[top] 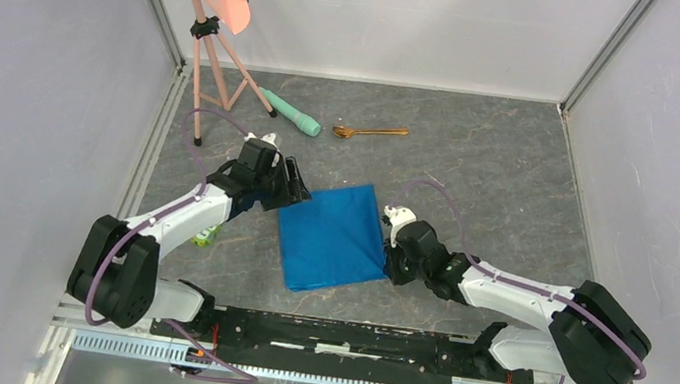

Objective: Fold the napkin into a case and place the utensils inside
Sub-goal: Smooth out the upper triangle-folded napkin at the center of the board.

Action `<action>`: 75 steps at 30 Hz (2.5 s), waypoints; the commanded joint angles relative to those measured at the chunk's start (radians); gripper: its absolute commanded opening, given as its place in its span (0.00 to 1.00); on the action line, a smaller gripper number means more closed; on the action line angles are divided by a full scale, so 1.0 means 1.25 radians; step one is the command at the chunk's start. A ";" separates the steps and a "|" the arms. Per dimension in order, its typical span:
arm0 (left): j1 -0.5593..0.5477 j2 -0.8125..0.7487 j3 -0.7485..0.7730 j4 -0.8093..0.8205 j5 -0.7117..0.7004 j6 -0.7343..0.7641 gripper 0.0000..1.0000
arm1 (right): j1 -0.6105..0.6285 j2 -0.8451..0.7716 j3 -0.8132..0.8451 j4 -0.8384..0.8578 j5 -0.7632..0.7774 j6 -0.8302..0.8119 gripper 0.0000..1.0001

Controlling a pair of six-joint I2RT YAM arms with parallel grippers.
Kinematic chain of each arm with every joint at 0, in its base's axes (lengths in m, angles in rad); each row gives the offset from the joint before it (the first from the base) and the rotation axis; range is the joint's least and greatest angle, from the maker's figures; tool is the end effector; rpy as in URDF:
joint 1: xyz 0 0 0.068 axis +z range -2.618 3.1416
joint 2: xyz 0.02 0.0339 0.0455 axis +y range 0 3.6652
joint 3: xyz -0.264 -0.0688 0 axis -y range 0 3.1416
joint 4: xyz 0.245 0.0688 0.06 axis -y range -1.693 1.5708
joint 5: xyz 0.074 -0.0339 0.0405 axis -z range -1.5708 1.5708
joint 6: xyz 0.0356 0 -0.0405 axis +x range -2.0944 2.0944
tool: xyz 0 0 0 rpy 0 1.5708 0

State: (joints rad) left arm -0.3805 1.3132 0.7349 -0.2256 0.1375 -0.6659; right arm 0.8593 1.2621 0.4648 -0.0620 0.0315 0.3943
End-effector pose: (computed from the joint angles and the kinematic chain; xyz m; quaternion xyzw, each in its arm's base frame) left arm 0.2456 -0.1035 0.2064 -0.1061 0.9194 -0.2417 0.2915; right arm 0.1481 0.1700 0.1487 -0.2106 0.9133 0.1923 0.2907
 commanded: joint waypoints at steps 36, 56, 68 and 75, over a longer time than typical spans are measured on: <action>0.055 0.159 0.015 0.148 -0.079 -0.057 0.64 | -0.254 0.530 0.444 0.256 -0.198 -0.062 0.39; 0.061 0.118 -0.034 0.100 -0.193 -0.038 0.64 | -0.252 0.502 0.456 0.191 -0.069 -0.112 0.18; 0.059 -0.031 -0.024 0.051 -0.022 -0.043 0.68 | -0.157 0.239 0.328 -0.057 -0.136 -0.197 0.58; 0.058 -0.072 -0.028 0.053 0.035 -0.048 0.71 | -0.088 0.119 0.192 -0.066 -0.091 -0.159 0.60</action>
State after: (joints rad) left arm -0.3096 1.2625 0.6926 -0.1535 0.1169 -0.7383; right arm 0.7345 1.4677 0.7719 -0.1207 -0.1131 0.1753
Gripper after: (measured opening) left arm 0.700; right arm 0.610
